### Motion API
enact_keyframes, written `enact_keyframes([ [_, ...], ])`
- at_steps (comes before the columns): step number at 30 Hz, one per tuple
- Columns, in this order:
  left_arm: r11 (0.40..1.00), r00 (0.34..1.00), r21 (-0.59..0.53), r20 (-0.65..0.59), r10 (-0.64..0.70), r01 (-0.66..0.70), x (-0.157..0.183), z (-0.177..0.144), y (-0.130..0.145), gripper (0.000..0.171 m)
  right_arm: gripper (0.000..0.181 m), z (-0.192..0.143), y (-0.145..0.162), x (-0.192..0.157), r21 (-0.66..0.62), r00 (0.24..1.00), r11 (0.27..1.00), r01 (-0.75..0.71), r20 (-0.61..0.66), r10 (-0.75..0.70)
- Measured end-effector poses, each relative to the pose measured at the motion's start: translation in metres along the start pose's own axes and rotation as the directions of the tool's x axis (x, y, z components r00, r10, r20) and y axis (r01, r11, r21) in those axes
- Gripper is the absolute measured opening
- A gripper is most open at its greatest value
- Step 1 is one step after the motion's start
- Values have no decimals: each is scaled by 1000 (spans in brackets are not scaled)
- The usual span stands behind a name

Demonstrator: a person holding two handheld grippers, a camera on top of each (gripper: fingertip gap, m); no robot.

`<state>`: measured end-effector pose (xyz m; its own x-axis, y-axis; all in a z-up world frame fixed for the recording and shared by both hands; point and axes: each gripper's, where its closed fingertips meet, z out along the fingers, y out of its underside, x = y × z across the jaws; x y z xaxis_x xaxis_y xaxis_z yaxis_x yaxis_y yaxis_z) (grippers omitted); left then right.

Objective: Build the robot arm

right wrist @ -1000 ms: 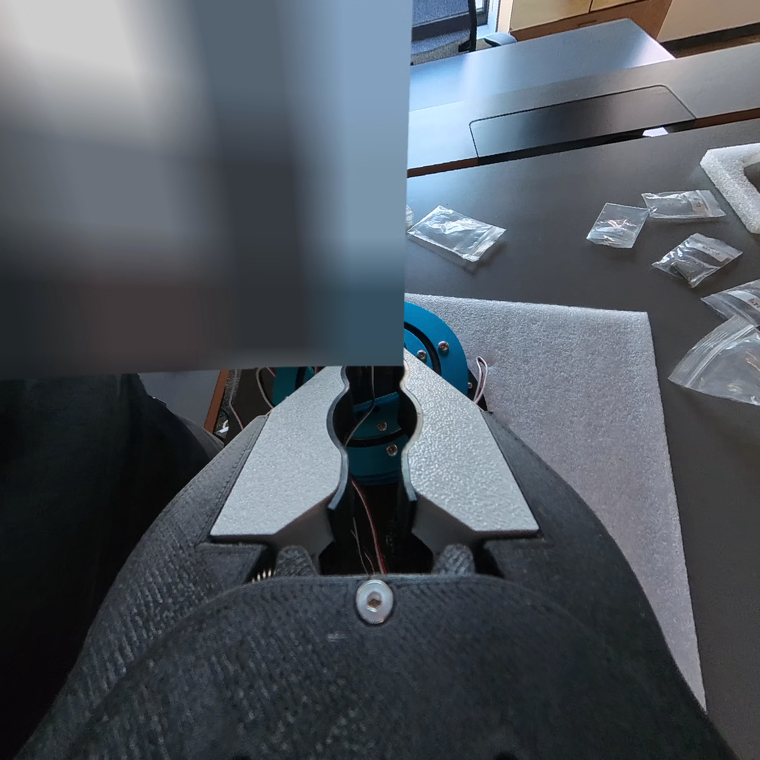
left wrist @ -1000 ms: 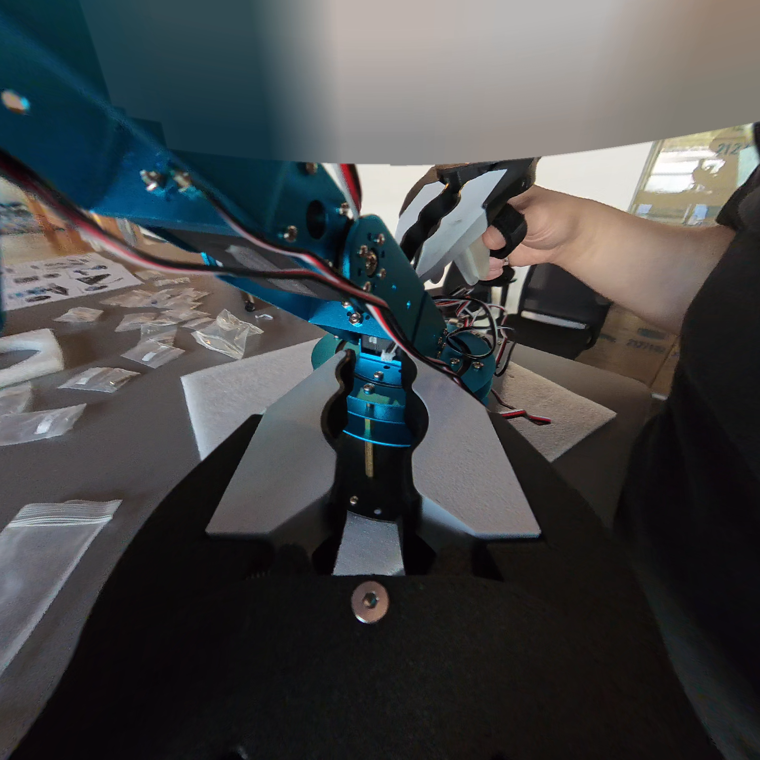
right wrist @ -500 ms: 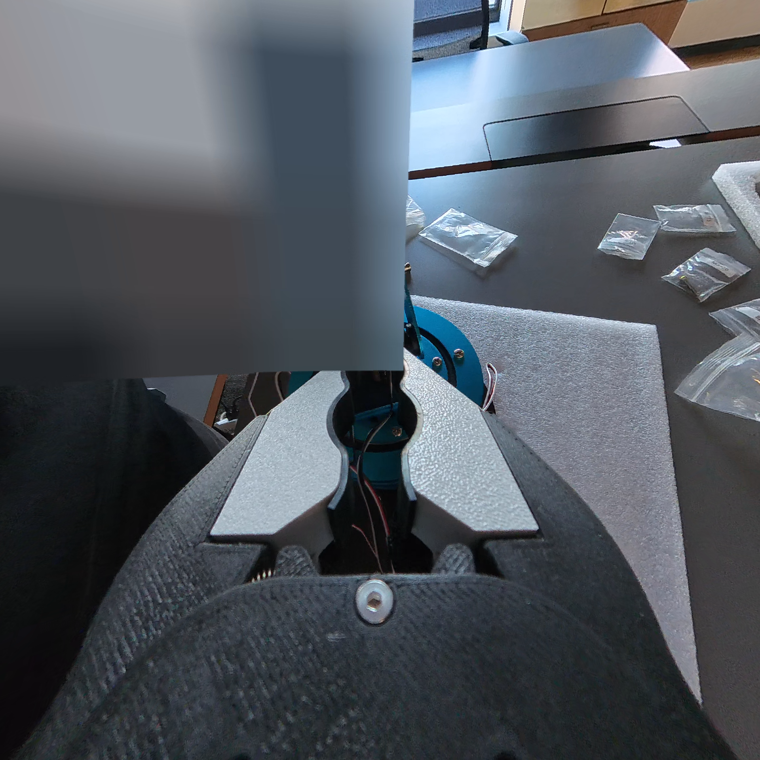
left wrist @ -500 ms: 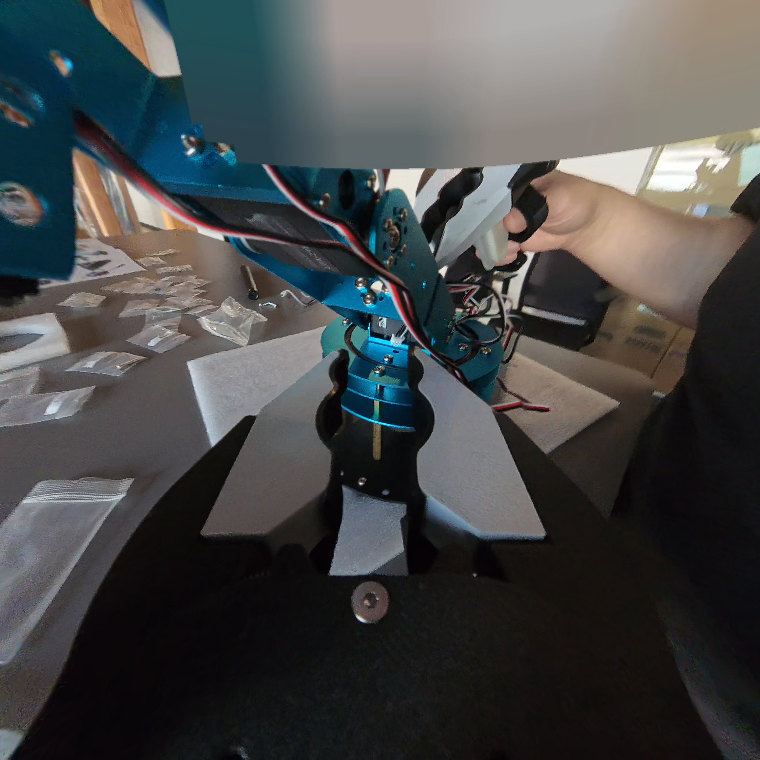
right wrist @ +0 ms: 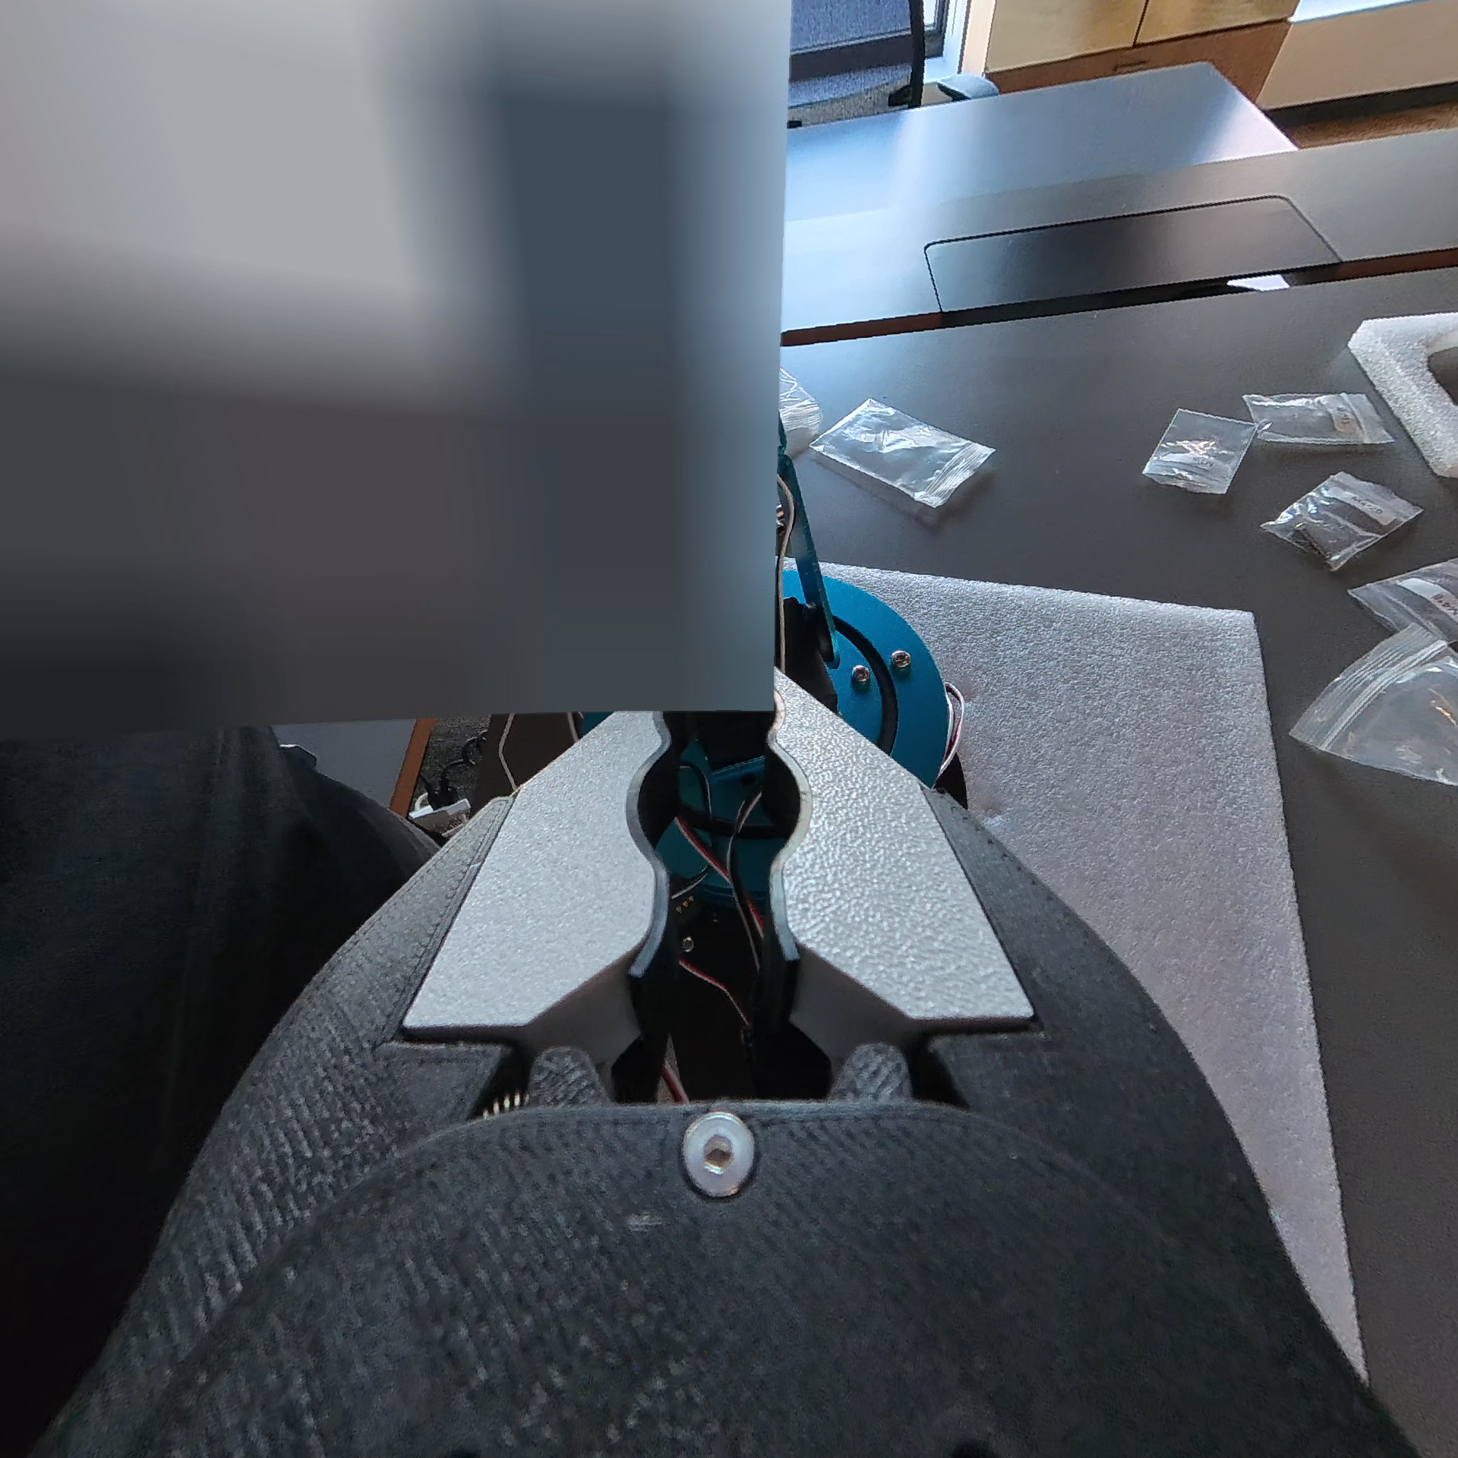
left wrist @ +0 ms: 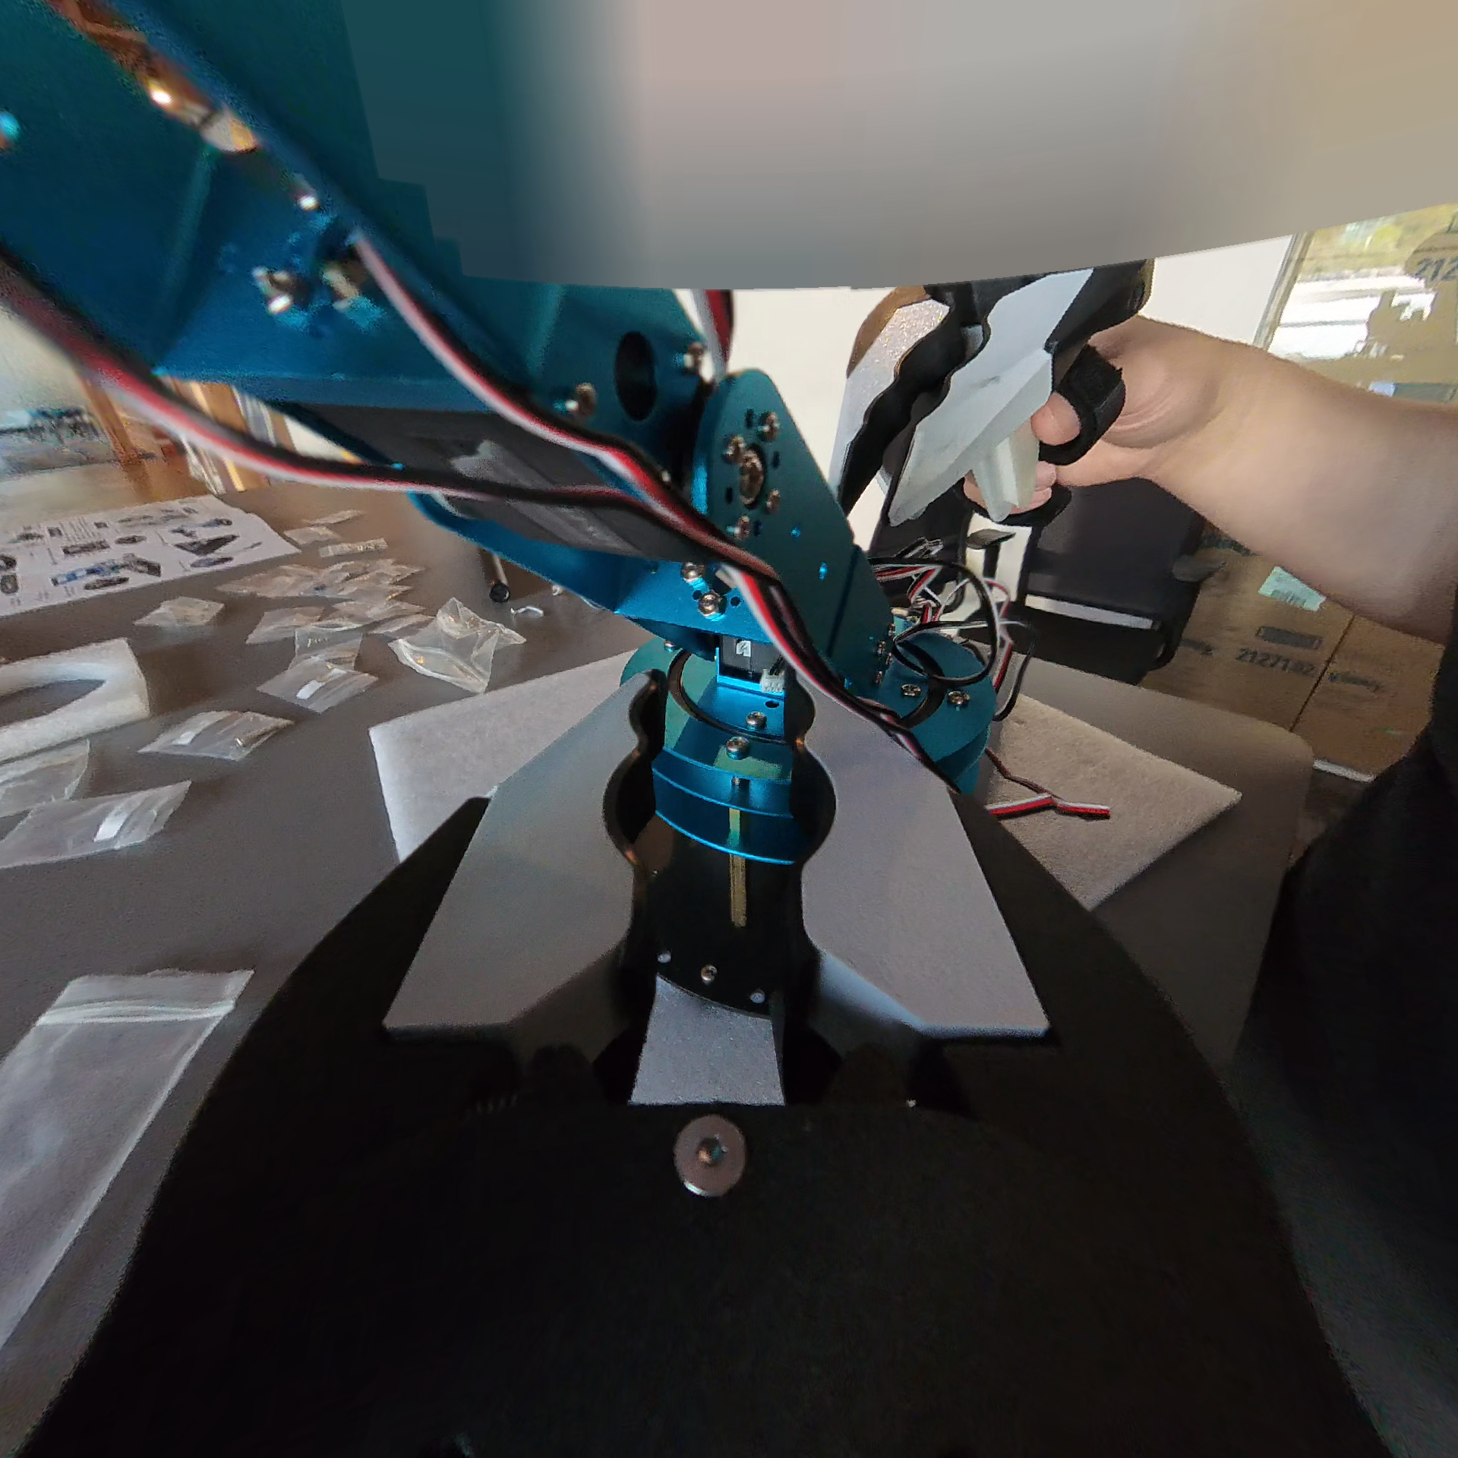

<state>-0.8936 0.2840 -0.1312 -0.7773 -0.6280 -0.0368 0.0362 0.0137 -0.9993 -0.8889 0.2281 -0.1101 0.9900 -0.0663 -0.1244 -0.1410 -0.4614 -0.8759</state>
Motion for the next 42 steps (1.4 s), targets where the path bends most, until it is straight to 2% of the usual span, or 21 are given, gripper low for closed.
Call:
enact_keyframes([
  [12,987,987,-17,-10,162,-162,9,16,5,18,11,-2,2,-2,3,1000,1000,-2,-2,2],
  [16,987,987,-50,-57,148,-151,13,19,9,21,11,-2,2,-2,2,1000,1000,-2,-2,2],
  [24,985,984,-45,-63,166,-169,15,22,9,10,11,-2,5,1,-2,1000,1000,-14,-5,14],
  [29,971,970,-42,-77,230,-234,18,21,10,9,11,0,7,3,-15,1000,1000,-21,0,21],
  [32,963,962,-34,-64,266,-269,17,21,9,2,11,1,8,3,-23,1000,1000,-18,3,18],
  [42,980,980,-17,0,201,-201,15,19,5,0,11,2,8,11,-50,1000,999,-18,-10,18],
])
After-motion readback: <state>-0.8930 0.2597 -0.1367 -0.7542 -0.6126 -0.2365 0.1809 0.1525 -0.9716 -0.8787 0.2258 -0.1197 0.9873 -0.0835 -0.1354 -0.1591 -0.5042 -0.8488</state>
